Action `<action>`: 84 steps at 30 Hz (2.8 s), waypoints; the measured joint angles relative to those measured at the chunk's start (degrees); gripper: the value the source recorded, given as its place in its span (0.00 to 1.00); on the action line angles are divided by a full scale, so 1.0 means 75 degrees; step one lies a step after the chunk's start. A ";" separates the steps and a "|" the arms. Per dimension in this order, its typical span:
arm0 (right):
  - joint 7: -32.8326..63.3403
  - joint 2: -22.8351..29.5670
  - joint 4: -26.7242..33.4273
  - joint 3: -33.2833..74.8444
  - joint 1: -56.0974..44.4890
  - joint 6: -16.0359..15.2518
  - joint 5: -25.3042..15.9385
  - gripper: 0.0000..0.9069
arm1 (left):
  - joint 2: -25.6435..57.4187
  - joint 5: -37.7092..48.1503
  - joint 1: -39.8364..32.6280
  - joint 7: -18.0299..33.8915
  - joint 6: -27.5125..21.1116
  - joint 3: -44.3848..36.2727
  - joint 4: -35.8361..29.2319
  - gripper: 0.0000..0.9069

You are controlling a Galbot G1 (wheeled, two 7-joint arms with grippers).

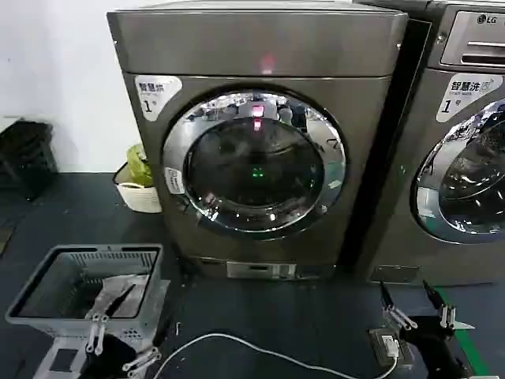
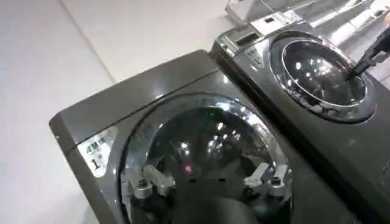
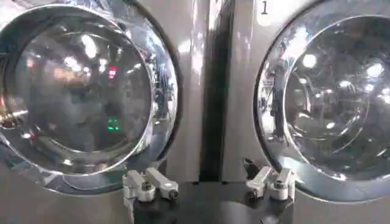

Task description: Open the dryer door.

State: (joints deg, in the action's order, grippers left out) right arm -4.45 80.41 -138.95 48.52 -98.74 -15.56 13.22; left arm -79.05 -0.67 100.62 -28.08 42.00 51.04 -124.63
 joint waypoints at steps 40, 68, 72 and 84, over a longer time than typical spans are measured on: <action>-0.0428 -0.3400 0.3205 -0.4073 0.5470 0.1113 0.1655 1.00 | -0.0312 -0.0076 0.0368 -0.0126 -0.0110 0.0323 -0.0543 1.00; -0.0652 -0.2949 0.5306 -0.7140 0.9089 0.1257 0.2053 1.00 | -0.0727 -0.0255 0.0483 -0.0157 -0.0060 0.0317 -0.0671 1.00; -0.0666 -0.2772 0.5563 -0.7440 0.9383 0.1256 0.2053 1.00 | -0.0739 -0.0255 0.0525 -0.0157 -0.0054 0.0363 -0.0717 1.00; -0.0757 -0.2287 0.6255 -0.8009 1.0036 0.1301 0.2037 1.00 | -0.0777 -0.0253 0.0527 -0.0157 -0.0036 0.0390 -0.0724 1.00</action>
State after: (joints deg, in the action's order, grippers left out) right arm -10.13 63.26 -92.04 -11.55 -23.47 -5.81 28.50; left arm -84.88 -2.57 104.57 -29.25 41.73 53.96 -130.06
